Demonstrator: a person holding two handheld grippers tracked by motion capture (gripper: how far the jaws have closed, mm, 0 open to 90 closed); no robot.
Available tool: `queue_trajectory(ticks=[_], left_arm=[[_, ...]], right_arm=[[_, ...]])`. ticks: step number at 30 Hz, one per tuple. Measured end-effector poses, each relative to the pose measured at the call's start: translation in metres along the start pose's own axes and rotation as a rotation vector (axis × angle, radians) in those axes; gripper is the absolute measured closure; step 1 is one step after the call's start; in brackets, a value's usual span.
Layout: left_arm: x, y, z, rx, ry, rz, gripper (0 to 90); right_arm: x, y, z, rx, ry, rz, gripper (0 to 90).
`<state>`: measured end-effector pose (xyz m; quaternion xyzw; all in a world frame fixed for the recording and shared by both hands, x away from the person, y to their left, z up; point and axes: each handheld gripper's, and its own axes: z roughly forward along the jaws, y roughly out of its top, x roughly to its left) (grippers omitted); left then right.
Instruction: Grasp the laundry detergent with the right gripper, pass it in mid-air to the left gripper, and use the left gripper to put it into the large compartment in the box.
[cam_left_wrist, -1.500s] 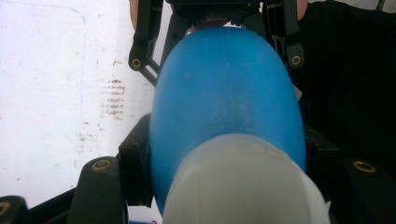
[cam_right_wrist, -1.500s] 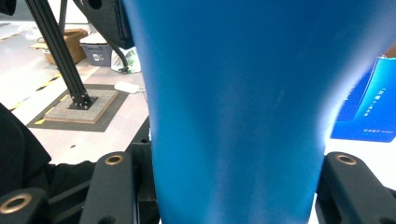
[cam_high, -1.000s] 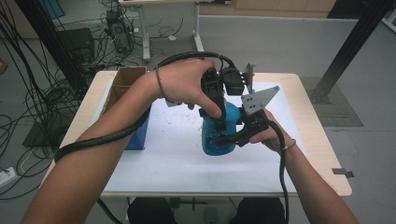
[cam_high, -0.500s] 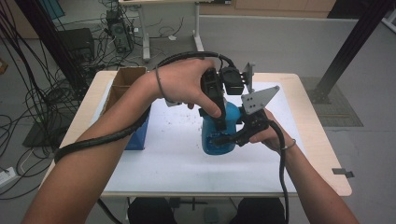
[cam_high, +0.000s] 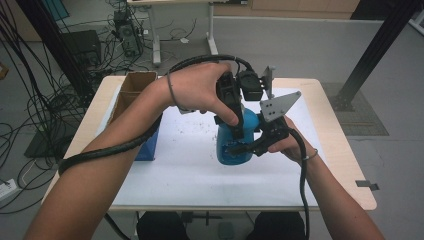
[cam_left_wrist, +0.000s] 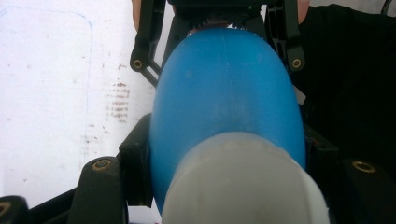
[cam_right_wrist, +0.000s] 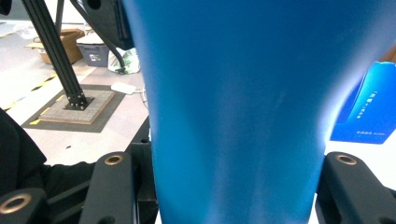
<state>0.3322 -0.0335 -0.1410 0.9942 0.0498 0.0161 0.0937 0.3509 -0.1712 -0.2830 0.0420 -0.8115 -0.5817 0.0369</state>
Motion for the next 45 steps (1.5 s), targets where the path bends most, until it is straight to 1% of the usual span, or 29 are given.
queue_trajectory(ticks=[8, 12, 20, 23, 29, 30, 36, 40, 41, 42, 45], left_arm=[[-0.0001, 0.0016, -0.0005, 0.008, 0.005, 0.005, 37.8], [0.0011, 0.0019, -0.0002, 0.023, 0.001, 0.005, 37.8], [0.0012, 0.0019, 0.0005, 0.017, 0.002, 0.004, 37.9], [0.0005, 0.0027, 0.0009, 0.028, 0.001, 0.006, 37.9], [-0.0016, 0.0033, 0.0004, 0.029, 0.002, 0.015, 37.9], [-0.0023, 0.0035, 0.0003, 0.029, 0.003, 0.016, 37.8], [-0.0030, 0.0025, -0.0006, 0.032, 0.000, 0.016, 37.9], [-0.0024, 0.0014, -0.0005, 0.036, 0.008, 0.011, 37.9], [-0.0023, 0.0015, -0.0005, 0.037, 0.009, 0.010, 37.8], [-0.0022, 0.0015, -0.0004, 0.037, 0.009, 0.009, 37.8], [-0.0014, 0.0016, -0.0004, 0.039, 0.009, 0.006, 37.8]], right_arm=[[-0.0004, -0.0002, 0.0003, -0.009, -0.005, -0.006, 44.2], [-0.0007, -0.0009, 0.0012, -0.012, -0.006, -0.003, 44.1], [-0.0013, -0.0020, 0.0026, -0.017, -0.006, 0.001, 43.6], [-0.0006, -0.0019, 0.0036, -0.012, -0.008, -0.001, 43.4], [0.0007, -0.0019, 0.0048, -0.019, -0.005, -0.003, 42.8], [0.0012, -0.0021, 0.0048, -0.020, -0.002, 0.003, 42.2], [0.0023, -0.0040, 0.0047, -0.023, -0.002, 0.029, 30.3], [0.0030, -0.0055, 0.0047, -0.025, -0.028, 0.047, 20.5], [0.0035, -0.0058, 0.0049, -0.014, -0.033, 0.056, 17.4], [0.0039, -0.0060, 0.0051, -0.008, -0.037, 0.056, 14.7], [0.0051, -0.0060, 0.0057, 0.004, -0.046, 0.050, 11.2]])
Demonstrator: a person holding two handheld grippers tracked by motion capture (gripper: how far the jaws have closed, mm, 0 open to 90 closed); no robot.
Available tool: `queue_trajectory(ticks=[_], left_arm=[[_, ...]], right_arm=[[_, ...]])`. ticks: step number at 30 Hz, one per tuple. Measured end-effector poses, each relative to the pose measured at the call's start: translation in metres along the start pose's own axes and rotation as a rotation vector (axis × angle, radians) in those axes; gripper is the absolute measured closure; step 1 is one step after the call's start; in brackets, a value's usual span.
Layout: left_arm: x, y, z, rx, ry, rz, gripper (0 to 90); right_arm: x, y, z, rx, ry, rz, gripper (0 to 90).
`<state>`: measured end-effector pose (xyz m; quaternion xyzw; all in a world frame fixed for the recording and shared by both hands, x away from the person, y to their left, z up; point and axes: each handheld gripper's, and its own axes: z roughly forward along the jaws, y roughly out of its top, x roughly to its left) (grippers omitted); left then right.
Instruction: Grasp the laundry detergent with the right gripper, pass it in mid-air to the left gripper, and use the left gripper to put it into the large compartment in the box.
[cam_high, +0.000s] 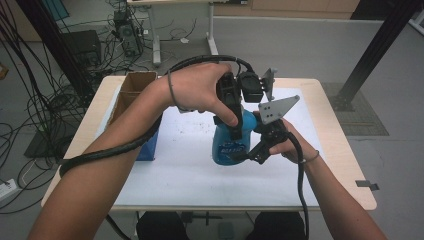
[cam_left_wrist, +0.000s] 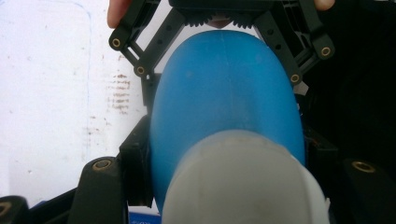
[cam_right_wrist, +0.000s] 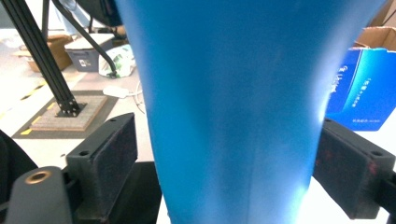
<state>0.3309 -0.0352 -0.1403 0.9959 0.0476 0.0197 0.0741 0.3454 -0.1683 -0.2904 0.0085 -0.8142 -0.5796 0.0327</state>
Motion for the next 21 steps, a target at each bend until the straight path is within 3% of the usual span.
queue_trajectory(ticks=[8, 14, 21], left_arm=[[0.0015, 0.0005, 0.0000, -0.007, 0.002, -0.002, 37.8], [0.0021, 0.0021, -0.0016, -0.008, 0.006, 0.000, 37.8], [0.0046, 0.0016, -0.0022, -0.004, 0.005, -0.005, 37.8]], right_arm=[[0.0016, 0.0015, -0.0014, 0.009, -0.031, -0.018, 6.2], [0.0018, 0.0052, -0.0040, 0.028, -0.024, -0.025, 5.1], [0.0032, 0.0082, -0.0028, 0.101, -0.026, -0.040, 2.5]])
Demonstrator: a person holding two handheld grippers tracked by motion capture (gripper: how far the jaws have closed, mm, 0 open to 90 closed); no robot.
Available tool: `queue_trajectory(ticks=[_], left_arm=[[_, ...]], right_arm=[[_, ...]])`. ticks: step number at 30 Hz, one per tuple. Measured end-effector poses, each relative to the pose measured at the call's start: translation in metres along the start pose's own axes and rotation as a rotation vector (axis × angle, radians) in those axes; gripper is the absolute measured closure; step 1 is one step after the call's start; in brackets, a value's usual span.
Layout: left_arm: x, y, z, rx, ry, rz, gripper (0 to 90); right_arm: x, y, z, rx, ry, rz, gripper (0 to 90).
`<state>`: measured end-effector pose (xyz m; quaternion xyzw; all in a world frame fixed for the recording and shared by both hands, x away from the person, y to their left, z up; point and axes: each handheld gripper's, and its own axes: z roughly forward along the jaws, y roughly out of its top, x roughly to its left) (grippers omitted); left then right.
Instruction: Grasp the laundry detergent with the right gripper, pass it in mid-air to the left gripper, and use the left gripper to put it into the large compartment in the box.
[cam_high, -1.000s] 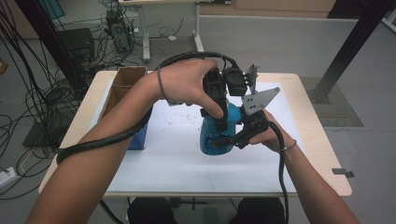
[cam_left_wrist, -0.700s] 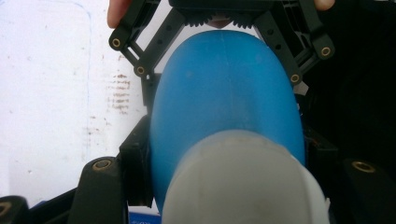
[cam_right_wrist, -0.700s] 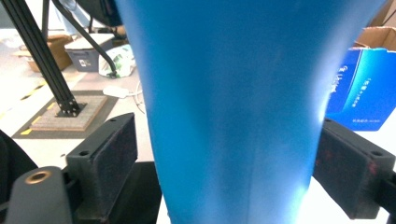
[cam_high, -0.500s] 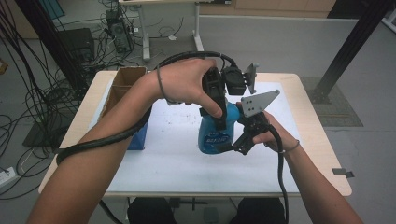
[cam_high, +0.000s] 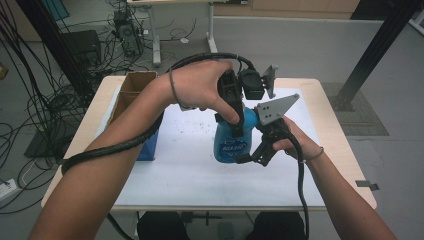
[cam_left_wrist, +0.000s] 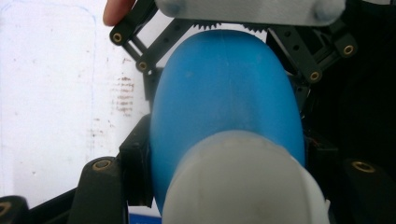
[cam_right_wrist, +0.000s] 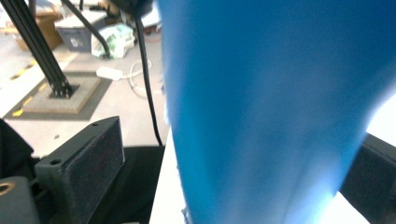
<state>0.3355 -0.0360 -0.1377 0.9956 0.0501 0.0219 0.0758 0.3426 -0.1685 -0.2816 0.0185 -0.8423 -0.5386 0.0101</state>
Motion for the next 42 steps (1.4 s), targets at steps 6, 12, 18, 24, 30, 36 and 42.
queue_trajectory(ticks=[6, 12, 18, 24, 30, 36, 42], left_arm=[[0.002, -0.001, -0.001, 0.002, 0.006, -0.011, 37.8], [0.004, -0.003, 0.000, -0.004, 0.006, -0.023, 37.8], [0.005, -0.004, -0.001, -0.003, 0.015, -0.036, 37.8], [0.005, -0.005, 0.000, 0.014, 0.029, -0.048, 37.8], [0.006, -0.007, -0.002, 0.008, 0.033, -0.064, 37.8], [0.007, -0.010, -0.003, 0.017, 0.040, -0.080, 37.8], [0.008, -0.012, -0.003, 0.035, 0.028, -0.081, 37.8]], right_arm=[[-0.001, 0.000, -0.007, 0.073, -0.011, 0.033, 2.3], [-0.001, -0.003, -0.015, 0.140, -0.044, 0.074, 3.2], [-0.002, -0.010, -0.019, 0.247, -0.064, 0.124, 3.9], [-0.002, -0.018, -0.022, 0.357, -0.091, 0.171, 4.4], [-0.005, -0.025, -0.026, 0.440, -0.100, 0.239, 4.8], [-0.008, -0.032, -0.025, 0.532, -0.122, 0.297, 4.3], [-0.010, -0.043, -0.022, 0.641, -0.140, 0.350, 4.3]])
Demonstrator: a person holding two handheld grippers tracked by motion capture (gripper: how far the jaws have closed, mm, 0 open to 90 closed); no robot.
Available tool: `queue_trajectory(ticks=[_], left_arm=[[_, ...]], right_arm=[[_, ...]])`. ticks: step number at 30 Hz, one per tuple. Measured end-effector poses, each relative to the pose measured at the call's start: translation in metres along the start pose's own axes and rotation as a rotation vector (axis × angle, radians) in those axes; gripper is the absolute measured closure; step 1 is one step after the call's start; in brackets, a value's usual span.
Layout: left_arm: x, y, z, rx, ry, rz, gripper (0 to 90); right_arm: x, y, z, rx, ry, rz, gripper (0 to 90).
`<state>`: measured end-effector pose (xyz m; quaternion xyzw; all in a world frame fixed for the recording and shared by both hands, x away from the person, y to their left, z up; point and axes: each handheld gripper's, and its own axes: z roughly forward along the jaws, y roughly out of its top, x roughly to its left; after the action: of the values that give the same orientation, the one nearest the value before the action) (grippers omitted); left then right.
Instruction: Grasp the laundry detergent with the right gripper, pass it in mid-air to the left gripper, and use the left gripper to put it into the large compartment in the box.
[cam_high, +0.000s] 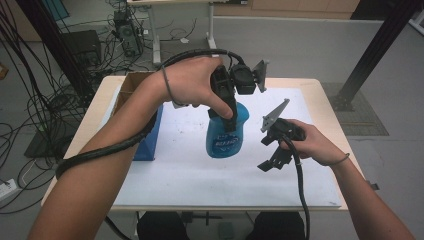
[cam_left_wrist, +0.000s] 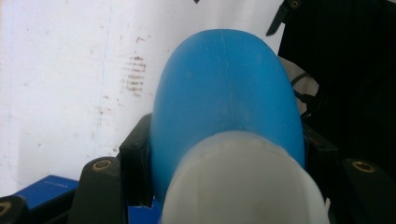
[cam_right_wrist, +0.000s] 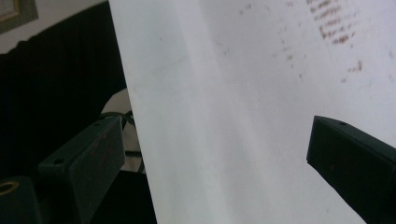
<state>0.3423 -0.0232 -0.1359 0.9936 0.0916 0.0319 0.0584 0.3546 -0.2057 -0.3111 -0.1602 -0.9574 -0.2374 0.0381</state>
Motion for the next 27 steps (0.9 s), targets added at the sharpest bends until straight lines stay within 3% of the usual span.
queue_trajectory(ticks=[7, 14, 21, 24, 27], left_arm=[[0.001, -0.003, -0.001, 0.019, 0.001, -0.007, 37.8], [0.001, -0.003, -0.001, 0.029, -0.001, -0.003, 37.8], [0.001, -0.003, -0.004, 0.036, 0.005, -0.013, 37.8], [0.003, -0.003, -0.006, 0.021, 0.022, -0.050, 37.8], [0.006, -0.002, -0.009, 0.024, 0.048, -0.119, 37.9]], right_arm=[[-0.005, -0.006, 0.004, 0.117, -0.009, 0.061, 5.5], [-0.008, -0.008, 0.007, 0.226, -0.003, 0.080, 6.4], [-0.008, -0.009, 0.010, 0.238, -0.017, 0.074, 7.7], [-0.009, -0.009, 0.011, 0.238, -0.024, 0.075, 7.7], [-0.009, -0.010, 0.012, 0.231, -0.024, 0.077, 7.6]])
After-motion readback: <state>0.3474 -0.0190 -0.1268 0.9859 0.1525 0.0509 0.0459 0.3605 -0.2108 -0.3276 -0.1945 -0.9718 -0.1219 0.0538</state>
